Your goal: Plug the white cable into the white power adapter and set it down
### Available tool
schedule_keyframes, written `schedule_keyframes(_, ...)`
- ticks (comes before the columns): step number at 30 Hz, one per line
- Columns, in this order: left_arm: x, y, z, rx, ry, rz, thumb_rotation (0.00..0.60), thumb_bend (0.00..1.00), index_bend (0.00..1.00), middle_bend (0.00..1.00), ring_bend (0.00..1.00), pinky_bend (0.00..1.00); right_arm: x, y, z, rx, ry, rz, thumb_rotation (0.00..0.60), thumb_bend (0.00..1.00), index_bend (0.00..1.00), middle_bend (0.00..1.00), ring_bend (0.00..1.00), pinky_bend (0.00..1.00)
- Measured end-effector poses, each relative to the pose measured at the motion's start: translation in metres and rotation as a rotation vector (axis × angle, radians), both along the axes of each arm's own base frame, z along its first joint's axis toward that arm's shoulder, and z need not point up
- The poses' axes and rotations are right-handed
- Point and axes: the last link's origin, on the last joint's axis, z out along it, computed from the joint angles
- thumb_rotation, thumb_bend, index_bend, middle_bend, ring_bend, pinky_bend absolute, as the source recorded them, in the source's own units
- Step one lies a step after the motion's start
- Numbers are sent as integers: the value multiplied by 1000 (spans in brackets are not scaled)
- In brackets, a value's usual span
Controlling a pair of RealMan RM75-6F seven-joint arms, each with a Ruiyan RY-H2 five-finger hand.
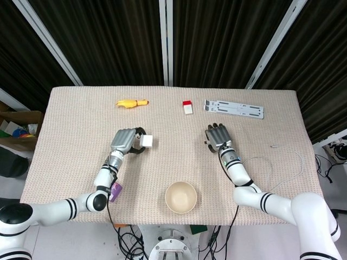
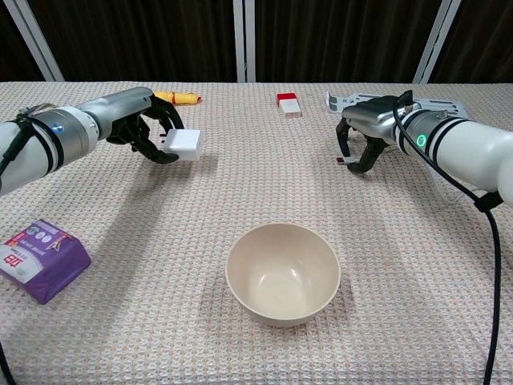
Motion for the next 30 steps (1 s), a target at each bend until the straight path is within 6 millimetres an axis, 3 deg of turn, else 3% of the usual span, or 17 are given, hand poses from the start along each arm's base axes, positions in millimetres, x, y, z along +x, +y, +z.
schedule_keyframes(17, -1, 0, 2, 2, 3, 2, 600, 235, 548, 472, 751, 958, 0, -1, -5, 1, -6, -9, 600, 373, 578, 299, 173, 300)
schedule_keyframes(30, 0, 1, 6, 13, 3, -1, 600, 235, 548, 471, 751, 958, 4, -1, 6, -27, -62, 0, 600, 488, 660, 351, 186, 317)
